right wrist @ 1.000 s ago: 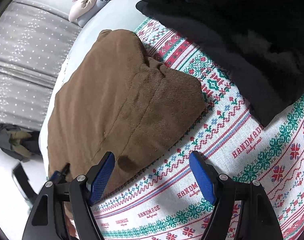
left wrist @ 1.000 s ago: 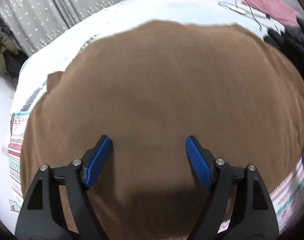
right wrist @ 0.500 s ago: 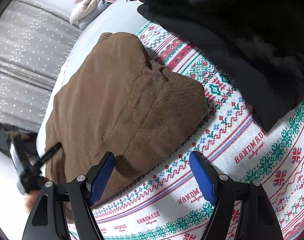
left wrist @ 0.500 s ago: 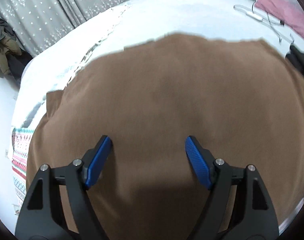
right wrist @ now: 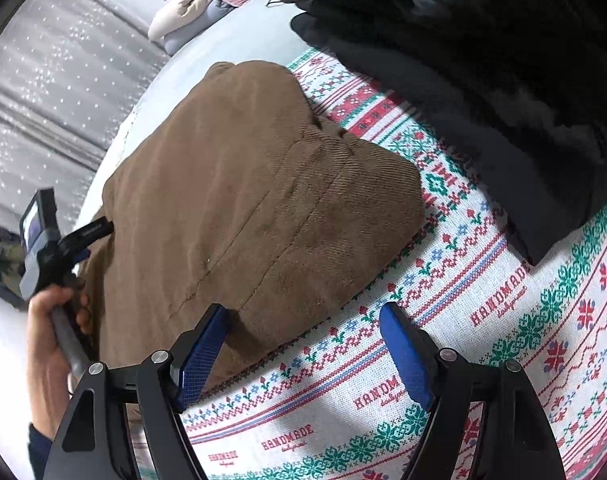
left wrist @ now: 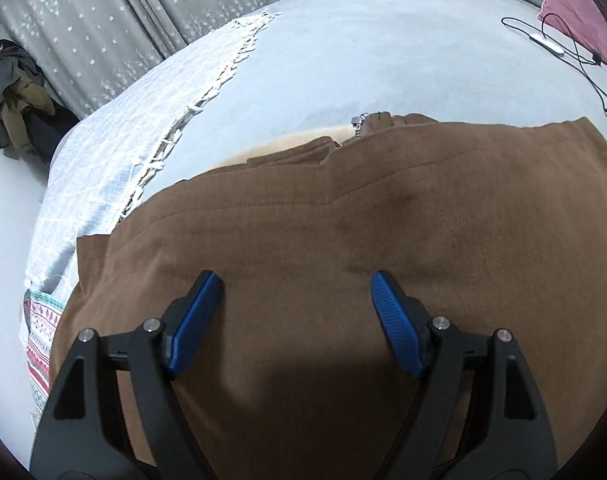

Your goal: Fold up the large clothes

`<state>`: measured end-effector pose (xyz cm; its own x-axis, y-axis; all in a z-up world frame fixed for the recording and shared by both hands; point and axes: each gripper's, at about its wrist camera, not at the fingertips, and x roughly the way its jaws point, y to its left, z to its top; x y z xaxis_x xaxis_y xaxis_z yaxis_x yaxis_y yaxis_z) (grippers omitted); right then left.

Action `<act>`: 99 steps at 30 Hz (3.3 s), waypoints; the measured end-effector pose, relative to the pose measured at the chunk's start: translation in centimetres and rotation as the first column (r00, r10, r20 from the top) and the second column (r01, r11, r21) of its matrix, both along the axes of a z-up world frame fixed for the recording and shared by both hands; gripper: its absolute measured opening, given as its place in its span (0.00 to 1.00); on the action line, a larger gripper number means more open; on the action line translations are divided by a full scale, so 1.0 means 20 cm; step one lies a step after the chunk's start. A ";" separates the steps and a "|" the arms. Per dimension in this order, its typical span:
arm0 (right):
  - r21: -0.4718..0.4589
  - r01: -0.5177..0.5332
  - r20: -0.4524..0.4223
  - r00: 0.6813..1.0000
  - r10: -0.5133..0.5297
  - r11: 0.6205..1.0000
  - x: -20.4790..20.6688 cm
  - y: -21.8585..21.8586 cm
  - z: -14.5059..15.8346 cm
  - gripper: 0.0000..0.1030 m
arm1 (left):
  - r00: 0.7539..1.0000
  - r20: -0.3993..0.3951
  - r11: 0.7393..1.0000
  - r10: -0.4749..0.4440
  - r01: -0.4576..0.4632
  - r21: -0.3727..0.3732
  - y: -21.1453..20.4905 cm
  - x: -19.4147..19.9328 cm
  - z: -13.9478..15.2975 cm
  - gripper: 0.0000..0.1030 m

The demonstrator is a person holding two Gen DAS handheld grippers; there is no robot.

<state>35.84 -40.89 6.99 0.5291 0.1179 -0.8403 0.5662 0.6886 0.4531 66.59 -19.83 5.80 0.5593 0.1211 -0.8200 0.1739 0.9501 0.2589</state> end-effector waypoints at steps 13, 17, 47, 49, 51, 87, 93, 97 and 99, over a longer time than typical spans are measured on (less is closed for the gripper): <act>-0.026 -0.003 0.005 1.000 0.003 1.000 -0.02 0.01 0.00 0.77 | 0.999 0.031 0.999 -0.035 0.035 -0.004 0.04 -0.08 0.09 0.77; -0.018 -0.001 0.009 1.000 0.001 1.000 -0.02 0.01 -0.01 0.77 | 0.998 0.039 0.998 -0.046 0.048 -0.037 0.06 -0.16 0.13 0.76; 0.140 0.062 0.218 0.972 -0.092 0.988 -0.01 -0.05 -0.06 0.82 | 0.992 0.028 0.963 -0.122 0.126 -0.240 0.29 -1.09 0.02 0.77; 0.137 0.060 0.225 0.970 -0.090 0.989 -0.01 -0.05 -0.07 0.82 | 0.992 0.032 0.964 -0.118 0.123 -0.237 0.29 -1.09 0.00 0.77; 0.139 0.065 0.238 0.966 -0.097 0.988 -0.01 -0.05 -0.07 0.82 | 0.993 0.031 0.962 -0.116 0.120 -0.244 0.29 -1.09 0.00 0.77; -0.867 -0.034 0.245 0.839 0.485 0.497 0.39 1.50 0.78 0.15 | 0.984 -0.061 0.627 0.169 -0.155 -0.763 1.74 -1.10 0.07 0.77; -0.980 -0.153 0.007 0.621 0.784 0.130 0.36 2.17 0.53 0.15 | 0.947 -0.081 0.496 0.312 -0.235 -0.836 2.04 -1.16 0.08 0.77; -0.957 -0.267 -0.235 0.483 0.843 -0.114 0.37 2.49 0.19 0.15 | 0.934 -0.114 0.443 0.339 -0.265 -0.856 2.12 -1.16 0.01 0.77; -0.932 -0.300 -0.324 0.433 0.841 -0.204 0.35 2.56 0.03 0.15 | 0.937 -0.120 0.432 0.328 -0.262 -0.863 2.11 -1.15 0.00 0.77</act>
<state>42.75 10.33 7.55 0.9078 0.0004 -0.4194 -0.3470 0.5624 -0.7505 43.66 22.41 5.85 0.6821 -0.4533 -0.5738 -0.1454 0.6849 -0.7139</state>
